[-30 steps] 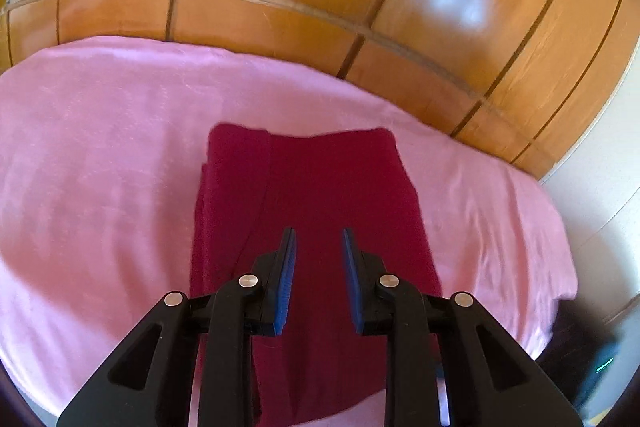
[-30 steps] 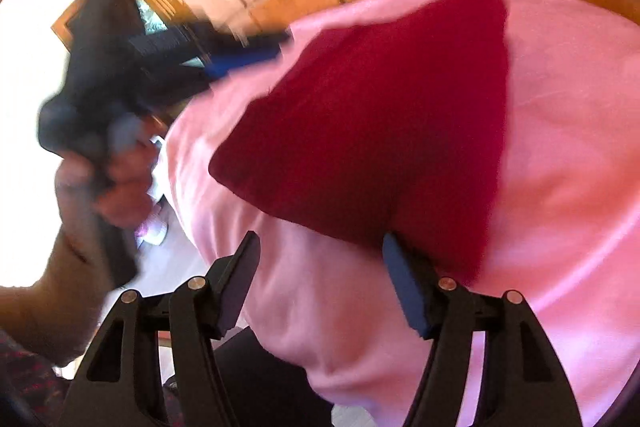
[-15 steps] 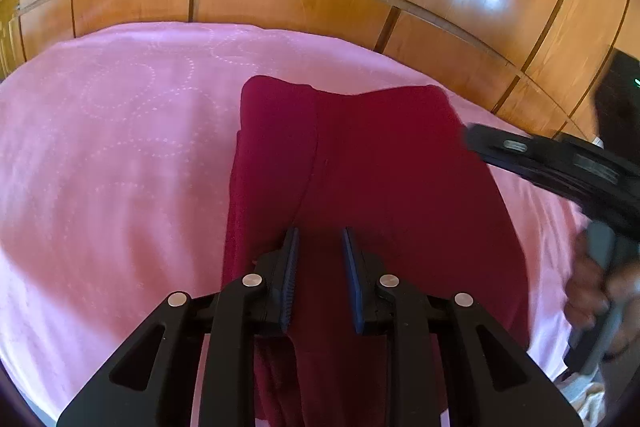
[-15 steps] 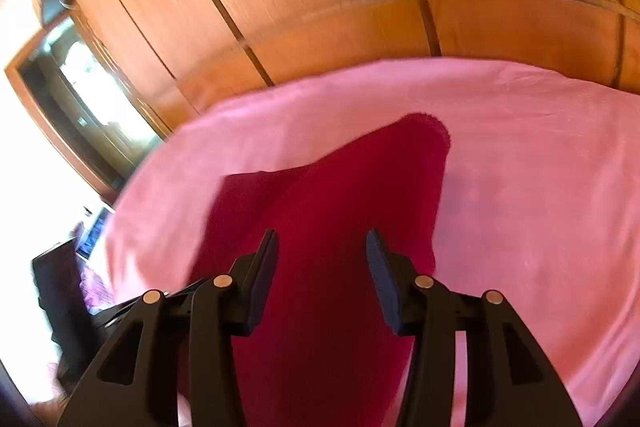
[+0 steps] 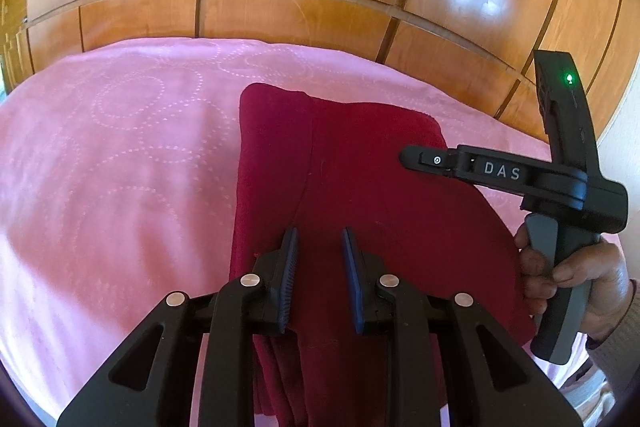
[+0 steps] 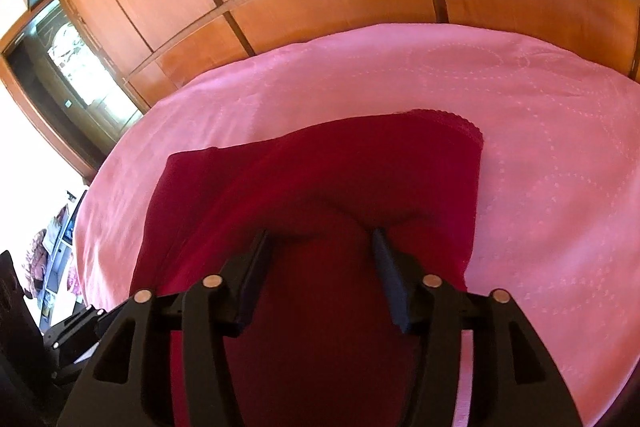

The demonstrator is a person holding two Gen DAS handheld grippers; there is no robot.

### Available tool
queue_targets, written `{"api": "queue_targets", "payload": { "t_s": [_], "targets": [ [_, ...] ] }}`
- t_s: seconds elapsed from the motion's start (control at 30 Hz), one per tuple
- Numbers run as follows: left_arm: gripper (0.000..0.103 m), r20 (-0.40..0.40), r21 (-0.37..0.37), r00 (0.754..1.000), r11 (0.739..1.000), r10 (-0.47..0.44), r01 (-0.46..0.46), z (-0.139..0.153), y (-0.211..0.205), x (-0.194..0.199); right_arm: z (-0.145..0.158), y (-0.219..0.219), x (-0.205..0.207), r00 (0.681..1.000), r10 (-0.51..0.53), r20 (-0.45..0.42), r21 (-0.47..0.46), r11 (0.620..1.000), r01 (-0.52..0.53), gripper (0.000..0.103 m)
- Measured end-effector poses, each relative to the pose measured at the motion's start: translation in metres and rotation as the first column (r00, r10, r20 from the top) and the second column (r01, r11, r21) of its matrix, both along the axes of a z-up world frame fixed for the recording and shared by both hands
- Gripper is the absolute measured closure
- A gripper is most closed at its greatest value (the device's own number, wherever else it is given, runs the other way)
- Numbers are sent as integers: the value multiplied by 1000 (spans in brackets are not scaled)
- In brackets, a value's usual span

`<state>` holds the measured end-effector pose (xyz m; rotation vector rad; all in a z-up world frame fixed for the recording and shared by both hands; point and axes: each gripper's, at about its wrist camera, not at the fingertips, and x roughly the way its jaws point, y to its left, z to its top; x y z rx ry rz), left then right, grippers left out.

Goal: Fold small clothes

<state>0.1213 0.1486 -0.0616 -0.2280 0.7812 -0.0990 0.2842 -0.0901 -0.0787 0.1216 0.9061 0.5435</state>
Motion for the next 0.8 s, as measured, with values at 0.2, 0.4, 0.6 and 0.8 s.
{"api": "queue_targets", "payload": {
  "t_s": [0.2, 0.4, 0.6, 0.8],
  "targets": [
    [79, 12, -3, 1000, 1000, 9, -9, 10, 5, -8, 22, 1, -15, 999, 26, 48, 34, 999, -28, 23],
    [47, 25, -19, 999, 999, 45, -44, 17, 18, -17, 36, -21, -36, 999, -4, 50, 113, 994, -2, 18],
    [43, -49, -95, 997, 994, 57, -62, 1, 39, -16, 21, -68, -46, 995, -88, -46, 242, 966, 97, 11],
    [44, -110, -242, 994, 970, 4, -31, -21, 54, -6, -9, -88, -41, 983, -86, -163, 340, 930, 138, 11]
  ]
}}
